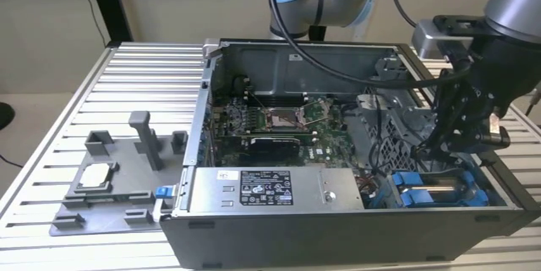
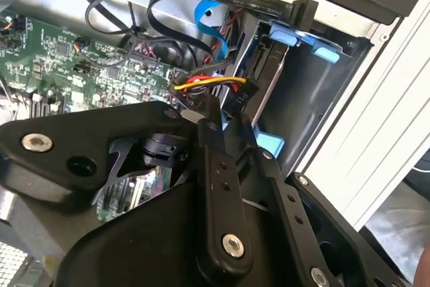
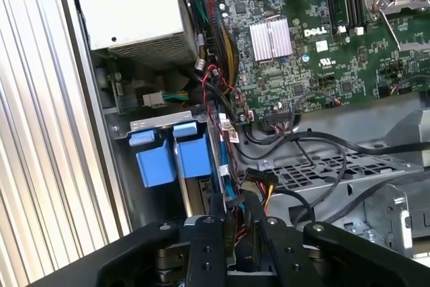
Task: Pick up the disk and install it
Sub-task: 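Insert the first disk wire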
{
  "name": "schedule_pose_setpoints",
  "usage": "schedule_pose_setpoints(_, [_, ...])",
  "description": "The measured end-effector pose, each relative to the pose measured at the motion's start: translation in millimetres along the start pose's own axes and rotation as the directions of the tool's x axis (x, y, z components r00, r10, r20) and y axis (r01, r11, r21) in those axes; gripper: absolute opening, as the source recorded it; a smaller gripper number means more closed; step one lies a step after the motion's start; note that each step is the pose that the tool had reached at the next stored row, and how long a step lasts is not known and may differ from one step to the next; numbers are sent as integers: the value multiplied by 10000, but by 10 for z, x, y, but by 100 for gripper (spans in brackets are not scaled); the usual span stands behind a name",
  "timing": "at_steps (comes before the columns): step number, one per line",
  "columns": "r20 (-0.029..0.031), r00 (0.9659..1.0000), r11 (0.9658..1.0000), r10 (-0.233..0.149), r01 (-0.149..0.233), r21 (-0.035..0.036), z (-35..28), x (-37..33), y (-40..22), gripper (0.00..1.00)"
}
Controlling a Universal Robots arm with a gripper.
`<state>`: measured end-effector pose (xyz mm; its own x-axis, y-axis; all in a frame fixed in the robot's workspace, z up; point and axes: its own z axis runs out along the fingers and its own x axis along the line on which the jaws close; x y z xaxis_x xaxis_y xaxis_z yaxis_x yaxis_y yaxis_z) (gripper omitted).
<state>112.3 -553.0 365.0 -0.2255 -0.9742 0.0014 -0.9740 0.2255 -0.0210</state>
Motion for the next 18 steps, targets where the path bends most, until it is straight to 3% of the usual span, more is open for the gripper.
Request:
schedule_pose_setpoints(3, [1, 10000, 10000, 1, -1, 0, 0, -1, 0, 100])
schedule_pose_setpoints(4, [1, 10000, 10000, 1, -1, 0, 0, -1, 0, 0])
schedule_pose_setpoints(9, [-3, 10000, 10000, 1, -1, 0, 14, -1, 0, 0])
schedule_pose_setpoints(11, [-58, 10000, 10000, 0, 0, 14, 23, -1, 0, 0])
schedule_pose_setpoints(12, [-199, 9998, 10000, -3, 4, 46, 25, -1, 0, 0])
schedule_pose_setpoints(15, [-731, 9973, 9999, -8, 20, 167, 25, -5, -11, 0])
schedule_pose_setpoints(16, [-871, 9962, 9998, -8, 25, 198, 27, -8, -20, 0])
schedule_pose_setpoints(18, [-1012, 9949, 9997, -24, 48, 231, 45, -14, -38, 0])
